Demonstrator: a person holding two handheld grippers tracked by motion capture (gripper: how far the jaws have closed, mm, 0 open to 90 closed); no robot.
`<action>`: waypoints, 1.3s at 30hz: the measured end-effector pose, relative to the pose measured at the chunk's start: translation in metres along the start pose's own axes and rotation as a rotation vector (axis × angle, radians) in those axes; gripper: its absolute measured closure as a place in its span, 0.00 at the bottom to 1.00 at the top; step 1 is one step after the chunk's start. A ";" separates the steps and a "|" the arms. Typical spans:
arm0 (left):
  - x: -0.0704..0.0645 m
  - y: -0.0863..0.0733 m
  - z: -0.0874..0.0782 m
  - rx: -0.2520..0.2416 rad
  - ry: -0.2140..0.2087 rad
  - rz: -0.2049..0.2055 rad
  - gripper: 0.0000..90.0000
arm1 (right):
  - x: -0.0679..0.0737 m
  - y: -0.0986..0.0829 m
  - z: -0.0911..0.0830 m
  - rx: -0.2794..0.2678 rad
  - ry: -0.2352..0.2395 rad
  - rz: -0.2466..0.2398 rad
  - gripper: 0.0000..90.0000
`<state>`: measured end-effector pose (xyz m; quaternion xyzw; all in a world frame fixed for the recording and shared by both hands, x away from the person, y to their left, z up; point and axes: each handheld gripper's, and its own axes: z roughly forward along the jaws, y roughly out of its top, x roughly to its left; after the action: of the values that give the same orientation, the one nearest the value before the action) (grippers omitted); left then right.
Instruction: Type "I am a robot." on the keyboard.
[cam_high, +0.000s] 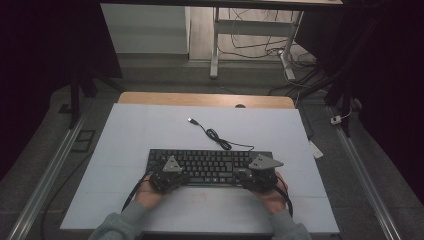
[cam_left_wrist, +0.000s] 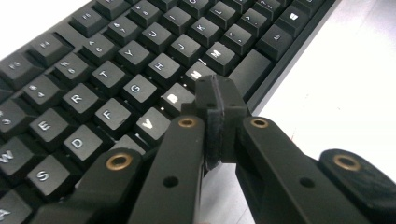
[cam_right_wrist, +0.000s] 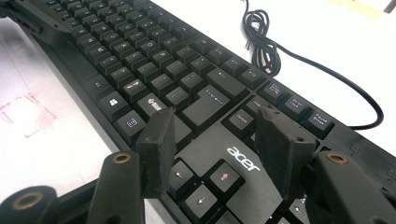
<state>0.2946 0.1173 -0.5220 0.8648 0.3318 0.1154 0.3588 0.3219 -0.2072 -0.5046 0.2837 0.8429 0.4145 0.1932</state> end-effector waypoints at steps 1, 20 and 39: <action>0.000 0.000 -0.002 -0.014 0.001 -0.002 0.99 | 0.000 0.000 0.000 -0.003 -0.001 -0.002 0.53; 0.036 -0.008 -0.040 -0.137 0.085 -0.200 0.51 | 0.000 0.000 -0.001 0.002 -0.006 0.002 0.53; 0.042 -0.010 -0.041 -0.120 0.120 -0.224 0.45 | -0.001 0.000 0.000 0.005 -0.010 0.000 0.53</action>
<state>0.3034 0.1725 -0.5018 0.7909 0.4398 0.1455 0.4000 0.3221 -0.2078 -0.5046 0.2861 0.8431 0.4107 0.1967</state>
